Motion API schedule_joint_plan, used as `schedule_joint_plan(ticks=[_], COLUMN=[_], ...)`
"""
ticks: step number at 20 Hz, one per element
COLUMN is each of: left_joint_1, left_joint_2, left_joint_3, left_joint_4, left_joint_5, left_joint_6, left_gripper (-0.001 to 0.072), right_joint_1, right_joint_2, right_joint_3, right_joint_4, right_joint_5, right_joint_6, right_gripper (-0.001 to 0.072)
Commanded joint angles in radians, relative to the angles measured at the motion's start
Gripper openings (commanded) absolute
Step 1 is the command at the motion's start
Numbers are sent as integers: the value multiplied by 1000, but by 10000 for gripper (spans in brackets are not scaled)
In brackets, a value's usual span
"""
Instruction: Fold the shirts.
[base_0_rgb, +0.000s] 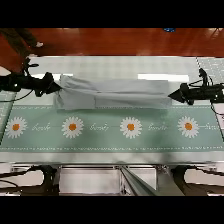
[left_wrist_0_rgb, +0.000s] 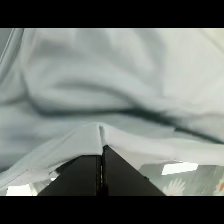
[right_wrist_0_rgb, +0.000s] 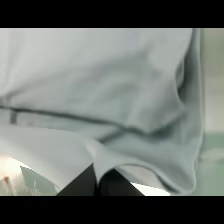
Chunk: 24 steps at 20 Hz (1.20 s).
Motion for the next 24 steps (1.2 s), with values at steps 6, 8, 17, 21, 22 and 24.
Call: schedule_joint_plan(ticks=[6, 8, 17, 21, 22, 24], left_joint_1=[-47, -51, 15, 37, 35, 12], left_joint_2=[-385, -435, -353, -174, -121, 8], left_joint_3=[497, 521, 520, 498, 466, 336], left_joint_4=[0, -2, 92, 277, 277, 273], left_joint_5=[-101, -110, -113, -111, -89, 15], left_joint_6=[-104, -103, -84, -76, -64, -61], left_gripper=[21, 22, 508, 508, 508, 508], right_joint_1=[43, 56, 1, -71, -71, -61], right_joint_2=[-249, -303, -255, -206, -206, -206], right_joint_3=[294, 330, 346, 333, 315, 259], right_joint_4=[13, 20, -7, -301, -328, -298], right_joint_5=[-40, -58, -171, -20, -2, -30], right_joint_6=[69, 69, 115, 235, 242, 238], right_gripper=[24, 25, 418, 416, 416, 416])
